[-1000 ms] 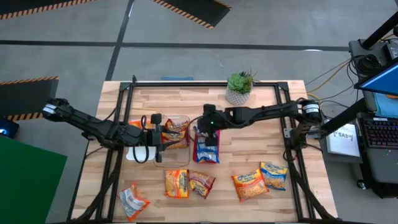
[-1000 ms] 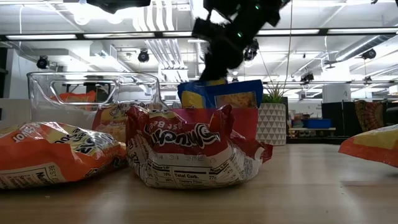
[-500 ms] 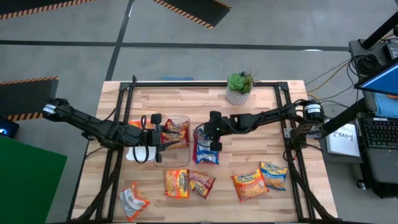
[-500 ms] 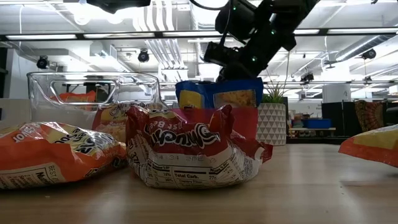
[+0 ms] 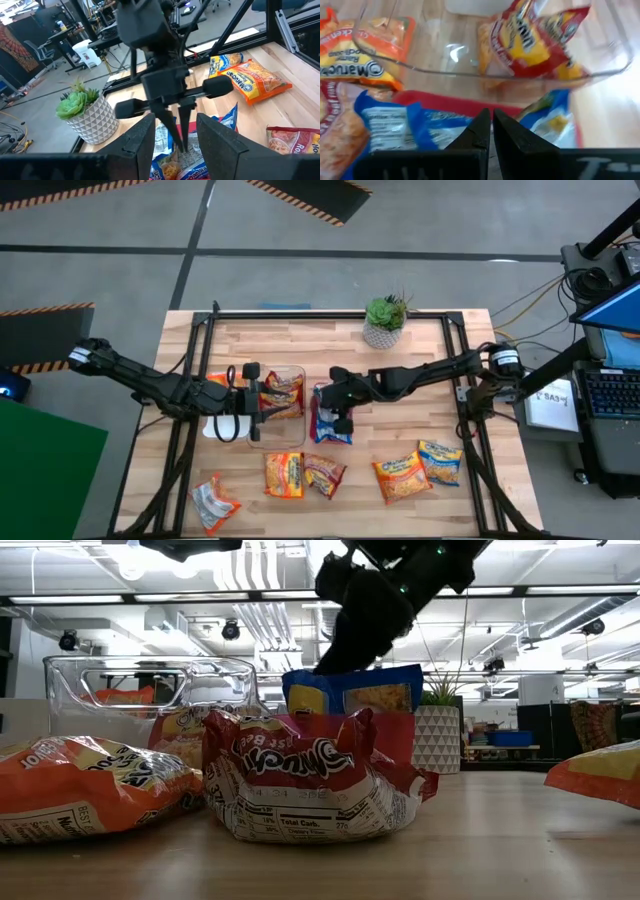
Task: Sort Maruchan noodles
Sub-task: Put the blue noodle pack into the red bin
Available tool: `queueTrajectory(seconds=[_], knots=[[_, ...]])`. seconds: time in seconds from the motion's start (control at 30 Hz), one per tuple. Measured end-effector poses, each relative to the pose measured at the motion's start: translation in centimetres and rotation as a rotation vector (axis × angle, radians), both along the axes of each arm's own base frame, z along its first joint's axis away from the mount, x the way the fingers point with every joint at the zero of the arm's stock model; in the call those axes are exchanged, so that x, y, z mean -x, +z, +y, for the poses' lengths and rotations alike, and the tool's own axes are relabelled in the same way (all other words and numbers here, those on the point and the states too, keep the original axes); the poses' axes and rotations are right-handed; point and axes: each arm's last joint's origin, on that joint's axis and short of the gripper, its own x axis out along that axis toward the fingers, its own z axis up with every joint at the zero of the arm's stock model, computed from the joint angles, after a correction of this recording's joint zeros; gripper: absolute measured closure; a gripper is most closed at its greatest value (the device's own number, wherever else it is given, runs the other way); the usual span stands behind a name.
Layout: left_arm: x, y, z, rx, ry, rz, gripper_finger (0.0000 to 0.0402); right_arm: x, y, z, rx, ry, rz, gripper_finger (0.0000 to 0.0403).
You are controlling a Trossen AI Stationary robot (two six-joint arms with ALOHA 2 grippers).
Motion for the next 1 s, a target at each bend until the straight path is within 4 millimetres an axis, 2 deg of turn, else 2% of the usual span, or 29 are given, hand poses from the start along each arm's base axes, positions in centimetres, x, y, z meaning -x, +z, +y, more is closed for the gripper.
queueTrajectory(seconds=[0.17, 0.3, 0.43, 0.53, 0.67, 0.77, 0.87, 1.0], knots=[[0.0, 0.0, 0.0, 0.000, 0.000, 0.000, 0.0275, 0.4, -1.0, 1.3, 0.000, -0.020, 0.039, 0.0391], [0.0, 0.0, 0.0, 0.000, 0.000, 0.000, 0.0275, 0.6, -0.3, 2.2, 0.088, -0.051, 0.023, 0.0391], [0.0, 0.0, 0.0, 0.004, 0.001, -0.001, 0.0275, 1.0, 2.3, 1.2, 0.221, -0.164, -0.005, 0.0391], [0.0, 0.0, 0.0, 0.004, 0.001, -0.001, 0.0275, 1.3, 2.8, -0.5, 0.263, -0.206, 0.027, 0.0391], [0.0, 0.0, 0.0, 0.004, 0.001, -0.001, 0.0275, 1.3, 1.7, -3.2, 0.263, -0.209, 0.067, 0.0391], [0.0, 0.0, 0.0, 0.004, 0.001, -0.001, 0.0275, 1.2, -0.3, -4.9, 0.183, -0.133, 0.129, 0.0391], [0.0, 0.0, 0.0, 0.004, 0.001, 0.000, 0.0275, 1.0, -2.0, -5.6, 0.092, -0.057, 0.171, 0.0391], [0.0, 0.0, 0.0, 0.003, 0.001, 0.001, 0.0275, 0.6, -2.7, -5.5, 0.062, 0.005, 0.173, 0.0391]])
